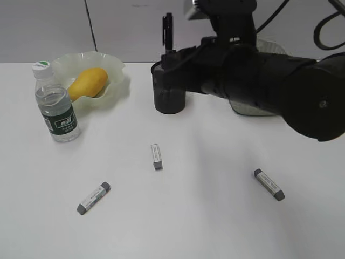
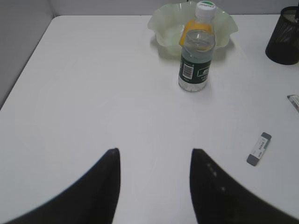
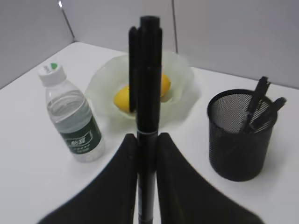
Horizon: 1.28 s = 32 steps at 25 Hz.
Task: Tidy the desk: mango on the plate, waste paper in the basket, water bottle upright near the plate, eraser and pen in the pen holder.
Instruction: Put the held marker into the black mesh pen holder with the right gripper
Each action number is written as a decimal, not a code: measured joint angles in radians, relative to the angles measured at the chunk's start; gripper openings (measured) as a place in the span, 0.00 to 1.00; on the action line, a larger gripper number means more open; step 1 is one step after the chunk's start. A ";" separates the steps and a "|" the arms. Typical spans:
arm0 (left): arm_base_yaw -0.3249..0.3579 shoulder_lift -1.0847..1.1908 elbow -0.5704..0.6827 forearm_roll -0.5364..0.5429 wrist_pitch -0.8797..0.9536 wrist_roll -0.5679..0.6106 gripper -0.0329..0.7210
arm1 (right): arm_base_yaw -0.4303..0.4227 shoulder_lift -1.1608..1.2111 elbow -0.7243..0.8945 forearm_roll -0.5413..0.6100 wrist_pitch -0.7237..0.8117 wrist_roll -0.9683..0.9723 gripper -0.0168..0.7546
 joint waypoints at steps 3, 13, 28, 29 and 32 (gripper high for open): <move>0.000 0.000 0.000 0.011 0.000 0.000 0.54 | -0.057 0.013 -0.009 0.007 -0.046 -0.004 0.15; 0.000 0.000 0.000 0.000 0.000 0.000 0.53 | -0.177 0.217 -0.254 0.011 -0.068 -0.016 0.15; 0.000 0.000 0.000 0.006 0.000 0.000 0.42 | -0.179 0.505 -0.557 0.024 -0.088 -0.138 0.15; 0.000 0.000 0.000 0.006 0.000 0.000 0.41 | -0.179 0.514 -0.567 0.025 -0.088 -0.140 0.15; 0.000 0.000 0.000 0.012 0.000 0.000 0.41 | -0.179 0.535 -0.579 0.026 -0.088 -0.143 0.15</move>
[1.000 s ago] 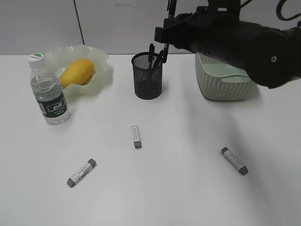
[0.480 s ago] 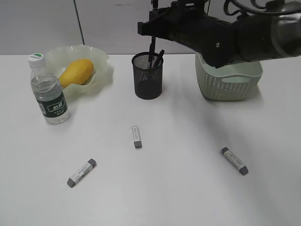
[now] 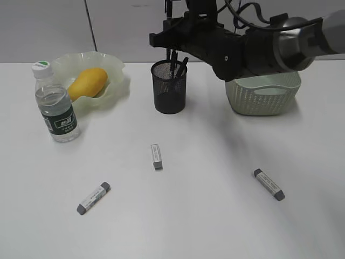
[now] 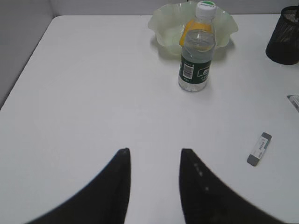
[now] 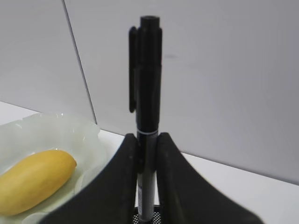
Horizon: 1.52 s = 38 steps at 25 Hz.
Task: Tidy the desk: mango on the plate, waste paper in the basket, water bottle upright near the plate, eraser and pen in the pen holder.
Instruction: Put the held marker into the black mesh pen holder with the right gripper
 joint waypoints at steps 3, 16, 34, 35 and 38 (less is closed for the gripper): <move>0.000 0.000 0.000 0.000 0.000 0.000 0.40 | -0.002 0.013 0.000 0.003 0.000 -0.012 0.15; 0.000 0.000 0.000 0.000 0.000 0.000 0.36 | -0.003 0.061 0.000 0.071 0.006 -0.047 0.15; 0.000 0.000 0.000 -0.003 0.000 0.000 0.36 | 0.001 0.056 0.000 0.081 0.159 -0.049 0.57; 0.000 0.000 0.000 -0.003 0.000 0.000 0.36 | 0.001 0.049 0.000 0.085 0.176 -0.048 0.58; 0.000 0.000 0.000 -0.004 0.000 0.000 0.36 | 0.004 0.009 0.000 0.094 0.247 -0.044 0.60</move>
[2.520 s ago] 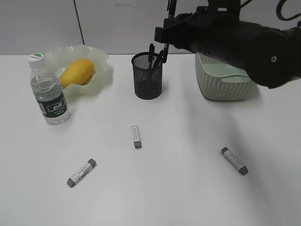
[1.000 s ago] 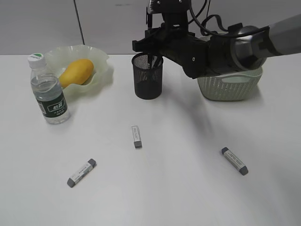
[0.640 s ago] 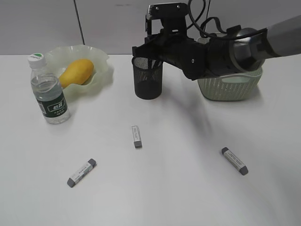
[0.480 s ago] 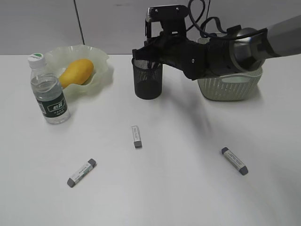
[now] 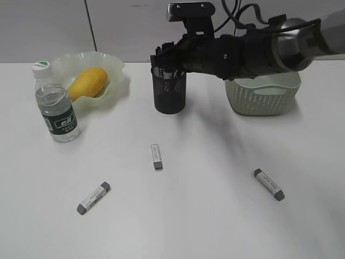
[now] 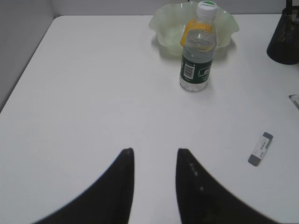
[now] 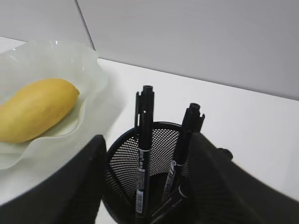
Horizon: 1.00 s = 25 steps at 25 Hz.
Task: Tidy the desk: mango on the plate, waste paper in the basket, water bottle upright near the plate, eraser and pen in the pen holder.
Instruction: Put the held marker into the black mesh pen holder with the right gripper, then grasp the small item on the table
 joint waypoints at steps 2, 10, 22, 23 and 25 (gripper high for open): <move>0.000 0.000 0.000 -0.003 0.000 0.000 0.36 | 0.000 -0.033 0.000 0.001 0.050 0.001 0.60; 0.000 0.000 0.000 -0.008 0.000 0.000 0.36 | 0.000 -0.207 -0.001 0.009 0.496 0.007 0.60; 0.000 0.000 0.000 0.003 0.000 0.000 0.36 | -0.060 -0.440 -0.002 -0.050 1.094 0.137 0.57; 0.000 0.000 0.000 0.002 0.000 0.000 0.36 | -0.084 -0.450 -0.002 -0.069 1.126 0.148 0.57; 0.000 0.000 0.000 0.001 0.000 0.000 0.36 | -0.137 -0.471 -0.002 -0.103 1.189 0.164 0.57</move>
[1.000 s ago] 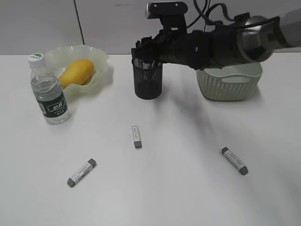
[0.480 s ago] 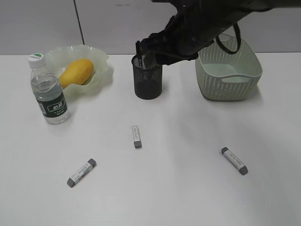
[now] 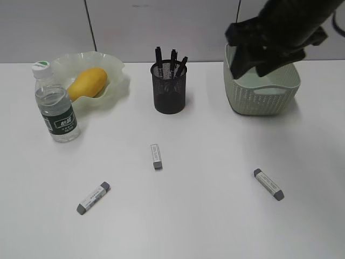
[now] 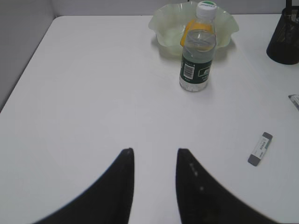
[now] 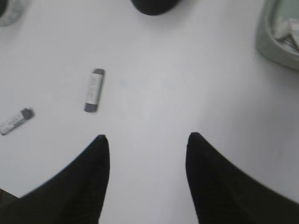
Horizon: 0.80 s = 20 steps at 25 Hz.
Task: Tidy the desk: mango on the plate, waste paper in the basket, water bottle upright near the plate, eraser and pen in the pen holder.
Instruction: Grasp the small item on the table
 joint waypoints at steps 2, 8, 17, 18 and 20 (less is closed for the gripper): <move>0.000 0.000 0.000 0.000 0.000 0.000 0.36 | -0.053 -0.020 0.000 -0.032 0.059 0.006 0.56; 0.000 0.000 0.000 -0.001 0.000 0.000 0.36 | -0.219 -0.062 0.007 -0.096 0.161 0.010 0.56; 0.000 0.000 0.000 -0.003 0.000 0.000 0.36 | -0.297 -0.210 0.187 -0.121 0.220 -0.027 0.56; 0.000 0.000 0.000 -0.004 0.000 0.000 0.36 | -0.297 -0.243 0.216 -0.113 0.226 -0.027 0.56; 0.000 0.000 0.000 -0.010 0.000 0.000 0.36 | -0.298 -0.312 0.290 -0.099 0.236 -0.021 0.56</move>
